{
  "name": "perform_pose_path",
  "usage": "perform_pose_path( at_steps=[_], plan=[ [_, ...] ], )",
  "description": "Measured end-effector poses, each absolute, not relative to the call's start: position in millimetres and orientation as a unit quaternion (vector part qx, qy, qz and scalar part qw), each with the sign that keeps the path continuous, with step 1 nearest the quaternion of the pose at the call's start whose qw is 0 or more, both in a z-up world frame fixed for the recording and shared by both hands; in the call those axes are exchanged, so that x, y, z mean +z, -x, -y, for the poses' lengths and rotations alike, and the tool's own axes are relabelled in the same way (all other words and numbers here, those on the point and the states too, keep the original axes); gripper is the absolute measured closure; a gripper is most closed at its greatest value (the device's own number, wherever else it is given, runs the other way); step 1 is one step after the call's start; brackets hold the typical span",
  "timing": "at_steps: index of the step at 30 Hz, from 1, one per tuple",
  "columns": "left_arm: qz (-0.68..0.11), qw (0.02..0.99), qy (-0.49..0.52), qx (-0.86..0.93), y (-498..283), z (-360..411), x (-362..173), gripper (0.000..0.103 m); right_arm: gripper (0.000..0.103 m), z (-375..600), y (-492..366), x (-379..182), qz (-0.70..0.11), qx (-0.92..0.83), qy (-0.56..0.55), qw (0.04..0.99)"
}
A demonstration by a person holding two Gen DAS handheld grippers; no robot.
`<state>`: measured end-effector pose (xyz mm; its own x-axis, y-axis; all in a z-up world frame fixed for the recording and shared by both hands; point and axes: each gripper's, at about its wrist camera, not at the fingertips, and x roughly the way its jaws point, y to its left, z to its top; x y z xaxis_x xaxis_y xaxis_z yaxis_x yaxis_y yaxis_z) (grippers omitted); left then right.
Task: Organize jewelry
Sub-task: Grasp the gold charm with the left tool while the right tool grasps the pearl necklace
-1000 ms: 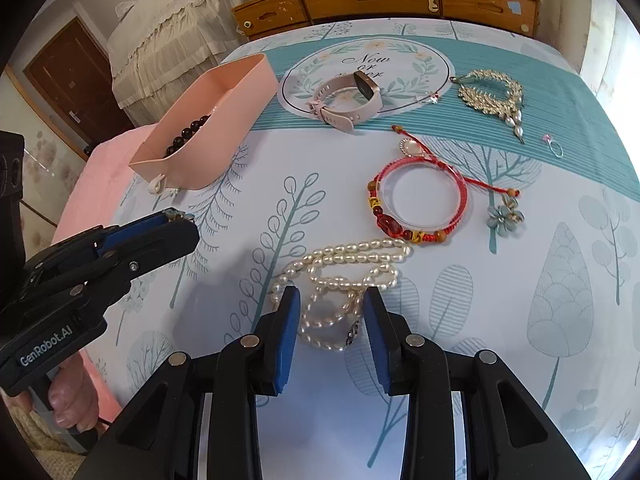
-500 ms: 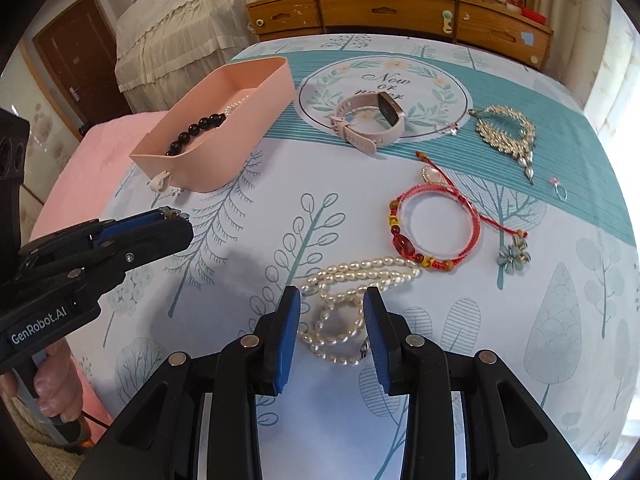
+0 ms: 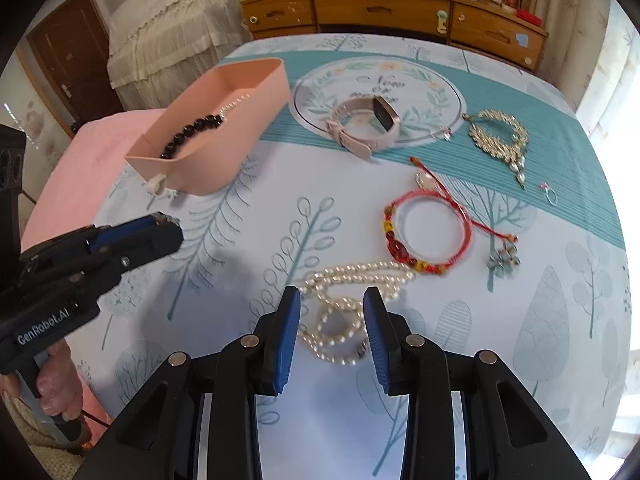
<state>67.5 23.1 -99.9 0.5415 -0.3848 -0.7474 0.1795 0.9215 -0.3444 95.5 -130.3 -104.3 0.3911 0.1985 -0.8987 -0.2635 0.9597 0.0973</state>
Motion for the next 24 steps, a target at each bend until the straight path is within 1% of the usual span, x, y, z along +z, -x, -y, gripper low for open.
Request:
perform_pose_path(
  at_steps=[5,13,15,18,19,21,23,24],
  plan=[
    [-0.451,0.870,0.114,-0.166,-68,-23,-101,0.082,0.070,140,-95,-113,-0.555,0.119,0.014,0.823],
    [-0.449,0.870,0.118,-0.162,-66,-28,-101,0.082,0.070,159,-114,-121,-0.566,0.094,-0.085,0.815],
    [-0.450,0.870,0.120,-0.162,-66,-29,-102,0.082,0.070,159,-118,-121,-0.565,0.085,-0.087,0.816],
    [-0.451,0.869,0.122,-0.162,-66,-30,-103,0.082,0.070,149,-120,-120,-0.562,0.072,-0.058,0.822],
    [-0.452,0.869,0.122,-0.163,-66,-30,-103,0.082,0.072,144,-119,-120,-0.559,0.066,-0.038,0.826],
    [-0.452,0.869,0.121,-0.164,-66,-30,-104,0.082,0.080,136,-119,-120,-0.552,0.056,-0.008,0.832],
    [-0.452,0.869,0.121,-0.164,-65,-30,-103,0.082,0.085,131,-118,-121,-0.544,0.049,0.016,0.838],
    [-0.452,0.869,0.120,-0.165,-65,-29,-103,0.082,0.091,131,-118,-121,-0.540,0.046,0.021,0.840]
  ],
)
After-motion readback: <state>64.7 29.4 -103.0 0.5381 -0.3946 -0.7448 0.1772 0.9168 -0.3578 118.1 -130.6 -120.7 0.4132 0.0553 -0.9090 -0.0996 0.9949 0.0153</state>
